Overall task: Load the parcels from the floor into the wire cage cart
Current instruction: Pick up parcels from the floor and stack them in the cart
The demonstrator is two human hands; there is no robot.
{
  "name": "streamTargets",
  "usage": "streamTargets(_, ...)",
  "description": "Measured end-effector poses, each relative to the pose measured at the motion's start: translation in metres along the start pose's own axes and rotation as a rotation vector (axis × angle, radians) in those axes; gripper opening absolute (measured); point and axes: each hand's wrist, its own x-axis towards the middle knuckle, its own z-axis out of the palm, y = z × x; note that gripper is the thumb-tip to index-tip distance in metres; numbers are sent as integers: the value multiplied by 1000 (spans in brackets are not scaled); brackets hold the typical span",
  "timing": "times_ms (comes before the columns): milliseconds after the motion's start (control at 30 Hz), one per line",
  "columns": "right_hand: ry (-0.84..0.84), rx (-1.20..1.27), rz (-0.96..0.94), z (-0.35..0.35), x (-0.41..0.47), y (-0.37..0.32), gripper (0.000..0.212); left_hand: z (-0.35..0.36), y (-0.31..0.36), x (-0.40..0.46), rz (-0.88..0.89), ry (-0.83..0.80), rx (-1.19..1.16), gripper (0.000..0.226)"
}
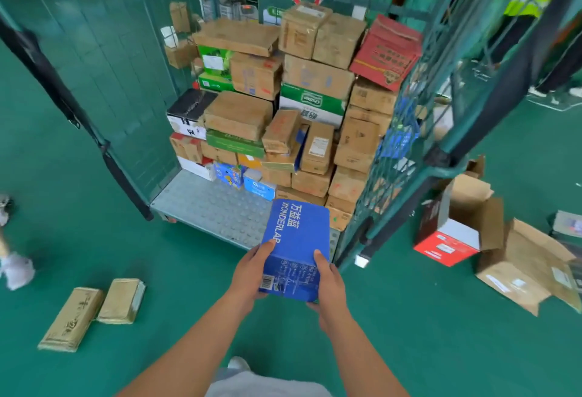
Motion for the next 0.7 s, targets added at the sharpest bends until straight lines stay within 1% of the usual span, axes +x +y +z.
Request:
streamTargets(200,-18,-3,-12,40,58,-41,44,-2,50,47,-4,8,-42,34)
streamTargets(267,-42,-11,-24,54,81,-56,47,-1,68,67,1,29,-41,35)
streamTargets(433,-129,-30,-56,86,156,-111,56,17,128,124,57,110,-32,29)
streamTargets(567,-181,-30,-100,106,203,-162,44,33,174,164,97,153,-23,33)
streamTargets(700,-220,-42,-117,122,238,-203,45,46,211,196,126,196,-47,32)
